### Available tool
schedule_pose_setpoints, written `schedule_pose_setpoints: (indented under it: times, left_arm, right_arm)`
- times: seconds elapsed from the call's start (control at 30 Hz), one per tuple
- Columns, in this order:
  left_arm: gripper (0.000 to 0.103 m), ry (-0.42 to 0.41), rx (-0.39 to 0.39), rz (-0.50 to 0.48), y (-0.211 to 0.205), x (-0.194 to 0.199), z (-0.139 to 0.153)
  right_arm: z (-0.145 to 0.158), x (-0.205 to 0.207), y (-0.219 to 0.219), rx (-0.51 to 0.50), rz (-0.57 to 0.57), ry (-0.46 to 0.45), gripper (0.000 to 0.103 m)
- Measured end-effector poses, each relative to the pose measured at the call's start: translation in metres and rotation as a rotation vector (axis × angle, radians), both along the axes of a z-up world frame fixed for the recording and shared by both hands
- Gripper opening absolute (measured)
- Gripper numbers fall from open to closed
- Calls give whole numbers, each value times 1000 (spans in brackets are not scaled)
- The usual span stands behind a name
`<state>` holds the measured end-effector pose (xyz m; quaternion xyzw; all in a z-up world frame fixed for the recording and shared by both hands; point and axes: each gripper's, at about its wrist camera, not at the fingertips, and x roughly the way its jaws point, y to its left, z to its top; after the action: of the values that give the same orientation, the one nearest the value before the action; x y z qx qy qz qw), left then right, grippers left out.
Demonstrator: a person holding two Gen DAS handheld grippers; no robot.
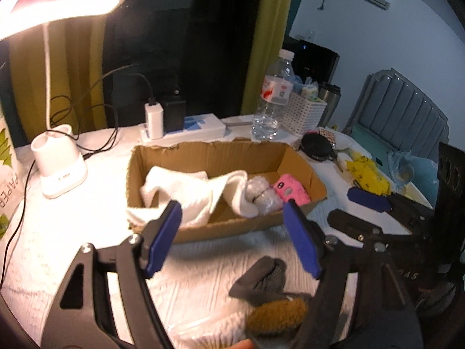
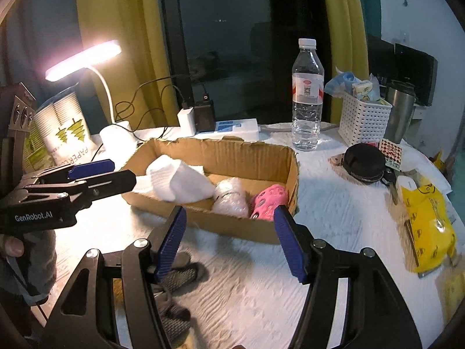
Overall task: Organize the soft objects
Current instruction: 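Grasp the brown fuzzy scrubber with the right tool while the left tool moves to the cotton swab bag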
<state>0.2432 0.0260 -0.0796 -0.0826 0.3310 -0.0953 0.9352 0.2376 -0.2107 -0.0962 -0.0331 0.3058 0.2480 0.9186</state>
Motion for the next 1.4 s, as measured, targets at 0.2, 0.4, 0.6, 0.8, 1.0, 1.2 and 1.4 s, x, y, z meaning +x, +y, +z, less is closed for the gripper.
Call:
schedule_pose_setpoints:
  times: [0.2, 0.4, 0.6, 0.8, 1.0, 1.2, 1.4]
  left_arm:
    - [74, -3, -1, 11, 8, -22, -3]
    - [74, 4, 5, 20, 14, -41, -9]
    - [74, 26, -3, 37, 20, -55, -21]
    - [74, 54, -16, 47, 26, -66, -36]
    - [74, 78, -25, 51, 31, -72, -49]
    - [74, 100, -31, 55, 37, -81, -58]
    - [74, 122, -40, 71, 42, -87, -67]
  right_arm:
    - [-1, -20, 8, -5, 16, -2, 66]
    - [-7, -35, 11, 4, 25, 10, 66]
    - [-15, -44, 16, 8, 50, 33, 66]
    - [-24, -57, 28, 2, 90, 51, 66]
    - [-37, -65, 41, -13, 116, 76, 66]
    - [-44, -66, 55, -27, 126, 96, 66]
    - [-53, -66, 73, -70, 164, 115, 50]
